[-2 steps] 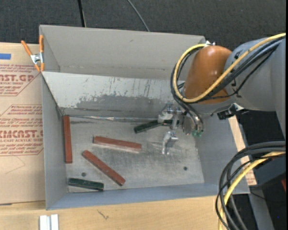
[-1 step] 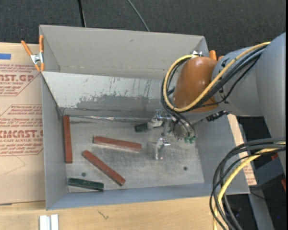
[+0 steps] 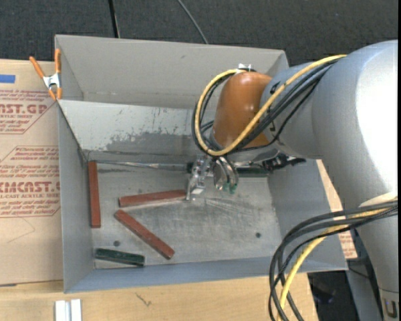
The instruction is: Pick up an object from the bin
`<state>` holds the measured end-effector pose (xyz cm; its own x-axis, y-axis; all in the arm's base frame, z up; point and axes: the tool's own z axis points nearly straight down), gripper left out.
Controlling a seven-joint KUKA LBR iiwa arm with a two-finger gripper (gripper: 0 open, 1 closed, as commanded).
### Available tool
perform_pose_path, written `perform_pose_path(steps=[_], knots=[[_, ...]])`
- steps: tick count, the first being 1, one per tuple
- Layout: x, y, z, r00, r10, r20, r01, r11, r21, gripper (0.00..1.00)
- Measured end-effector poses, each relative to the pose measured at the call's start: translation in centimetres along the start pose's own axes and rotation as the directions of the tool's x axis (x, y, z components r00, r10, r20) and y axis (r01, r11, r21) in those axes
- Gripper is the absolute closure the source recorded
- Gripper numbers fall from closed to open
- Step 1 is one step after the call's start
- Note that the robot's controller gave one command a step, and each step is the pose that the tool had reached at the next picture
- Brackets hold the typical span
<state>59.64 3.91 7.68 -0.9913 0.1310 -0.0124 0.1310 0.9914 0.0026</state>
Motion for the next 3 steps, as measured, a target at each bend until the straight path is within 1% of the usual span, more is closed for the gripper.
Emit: perform_pose_path(steps=[1,2,3], knots=[[0.6,0.0,0.4,1.0,-0.002,-0.021,0.002,1.0,0.002,0.0],[0.5,0.1,0.4,1.0,-0.002,-0.02,0.002,1.0,0.002,0.0],[2.3,5.4,0.0,0.998,0.066,0.002,-0.066,0.998,-0.003,1.0]])
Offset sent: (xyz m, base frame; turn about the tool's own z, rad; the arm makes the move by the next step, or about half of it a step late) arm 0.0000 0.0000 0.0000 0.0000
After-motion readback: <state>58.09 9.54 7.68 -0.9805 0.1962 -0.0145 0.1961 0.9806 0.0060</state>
